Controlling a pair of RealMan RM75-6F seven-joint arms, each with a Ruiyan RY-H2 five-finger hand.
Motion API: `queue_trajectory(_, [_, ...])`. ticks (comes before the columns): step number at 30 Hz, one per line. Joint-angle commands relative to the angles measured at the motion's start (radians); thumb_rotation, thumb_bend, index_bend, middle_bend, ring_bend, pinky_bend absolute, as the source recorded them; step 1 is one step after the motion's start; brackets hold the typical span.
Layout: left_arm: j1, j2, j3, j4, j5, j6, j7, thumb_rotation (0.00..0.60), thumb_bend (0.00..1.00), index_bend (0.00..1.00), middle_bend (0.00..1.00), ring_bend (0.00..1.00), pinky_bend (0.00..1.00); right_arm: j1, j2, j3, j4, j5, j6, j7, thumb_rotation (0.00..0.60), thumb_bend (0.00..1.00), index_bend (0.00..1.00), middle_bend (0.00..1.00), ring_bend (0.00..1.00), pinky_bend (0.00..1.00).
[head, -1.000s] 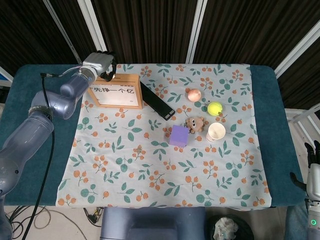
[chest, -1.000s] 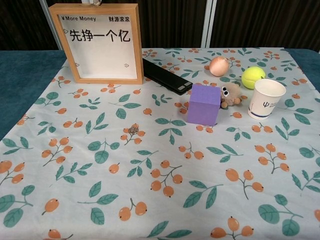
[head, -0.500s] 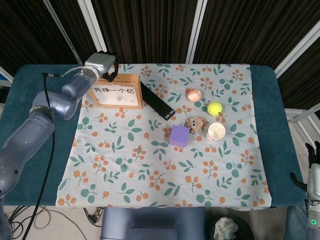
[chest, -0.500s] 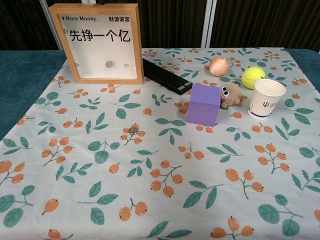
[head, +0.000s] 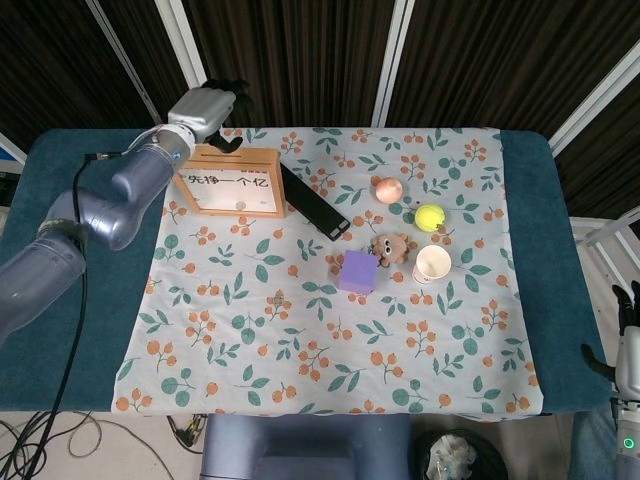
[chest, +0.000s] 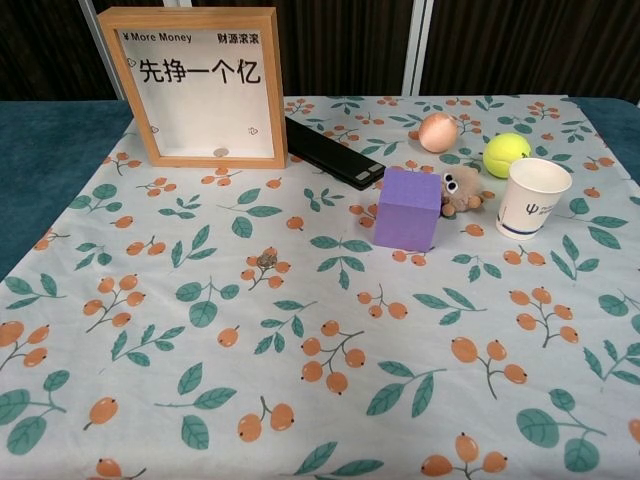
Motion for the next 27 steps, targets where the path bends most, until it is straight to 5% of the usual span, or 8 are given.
queue_trajectory(1, [0.178,0.185,-0.042,-0.352,0.039,0.316,0.027,0.6,0.3,0.27,0.02,0.0,0.0,0.0,0.0,-0.002,0.0,-0.004,0.0,0.001,0.6,0.26,0.13,0.03,0.0,0.0])
queue_trajectory(7, [0.321,0.344,0.002,-0.67,0.103,0.442,0.051,0.6,0.22,0.26,0.02,0.0,0.0,0.002,-0.001,-0.002,0.0,-0.008,0.0,0.006,0.6,0.26,0.13,0.03,0.0,0.0])
queue_trajectory(14, [0.418,0.372,0.084,-0.846,0.224,0.48,0.064,0.6,0.18,0.26,0.02,0.0,0.0,0.002,-0.002,-0.005,-0.001,-0.014,-0.001,0.013,0.6,0.26,0.13,0.03,0.0,0.0])
queue_trajectory(27, [0.312,0.018,0.141,-0.64,0.331,0.367,0.254,0.6,0.13,0.25,0.02,0.0,0.0,-0.001,0.002,0.002,-0.007,-0.012,0.006,0.032,0.6,0.26,0.13,0.03,0.0,0.0])
